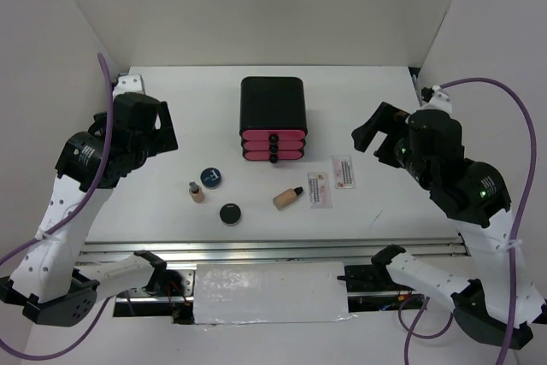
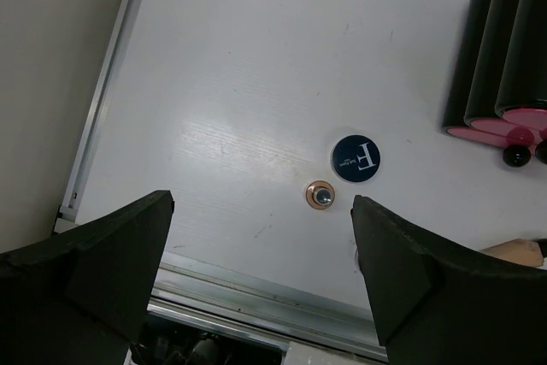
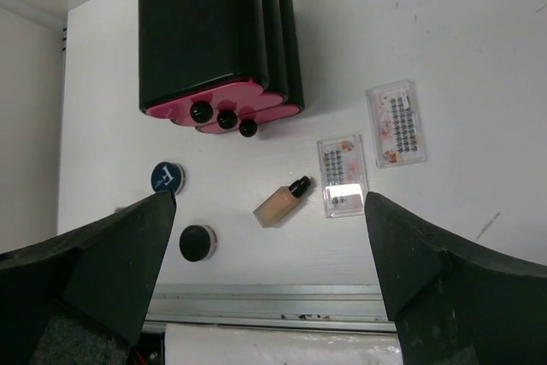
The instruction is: Organize the makeup
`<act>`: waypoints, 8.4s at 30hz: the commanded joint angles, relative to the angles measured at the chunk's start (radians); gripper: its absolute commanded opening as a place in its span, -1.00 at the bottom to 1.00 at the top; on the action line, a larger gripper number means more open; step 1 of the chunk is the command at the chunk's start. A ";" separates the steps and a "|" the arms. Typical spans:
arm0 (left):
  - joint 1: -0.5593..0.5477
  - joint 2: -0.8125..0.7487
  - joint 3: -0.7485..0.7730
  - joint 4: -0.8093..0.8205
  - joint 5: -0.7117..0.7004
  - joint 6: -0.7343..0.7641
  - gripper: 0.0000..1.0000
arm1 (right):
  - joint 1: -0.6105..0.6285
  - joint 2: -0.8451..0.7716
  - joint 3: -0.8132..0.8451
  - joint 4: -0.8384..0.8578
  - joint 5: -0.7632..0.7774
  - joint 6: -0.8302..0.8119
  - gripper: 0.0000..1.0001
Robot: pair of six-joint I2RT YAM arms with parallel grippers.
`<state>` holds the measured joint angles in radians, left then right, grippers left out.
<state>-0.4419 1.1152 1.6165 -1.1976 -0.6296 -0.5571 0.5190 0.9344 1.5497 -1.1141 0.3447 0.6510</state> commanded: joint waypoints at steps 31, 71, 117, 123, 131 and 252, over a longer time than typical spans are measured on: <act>-0.003 -0.017 -0.032 -0.043 0.114 -0.030 0.99 | 0.078 0.570 -0.798 1.748 -0.398 0.547 0.59; -0.003 0.008 -0.046 -0.008 0.096 0.003 0.99 | -0.045 0.770 -0.557 1.665 -0.515 0.495 -0.40; -0.003 -0.075 -0.176 0.026 0.171 -0.069 0.99 | 0.012 0.463 -0.777 1.501 -0.497 0.426 0.99; -0.003 -0.066 -0.201 0.047 0.191 -0.083 0.99 | 0.010 0.431 -0.812 1.405 -0.481 0.412 1.00; -0.001 -0.063 -0.213 0.061 0.214 -0.079 0.99 | -0.005 0.438 -0.806 1.412 -0.477 0.372 1.00; -0.003 -0.095 -0.288 0.171 0.344 0.043 0.99 | 0.147 0.573 -0.111 0.548 0.094 0.617 -0.05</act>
<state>-0.4419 1.0416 1.3022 -1.0428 -0.2852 -0.5446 0.6586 1.4704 1.3636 -0.6167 0.3641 1.1236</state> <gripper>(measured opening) 0.994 0.746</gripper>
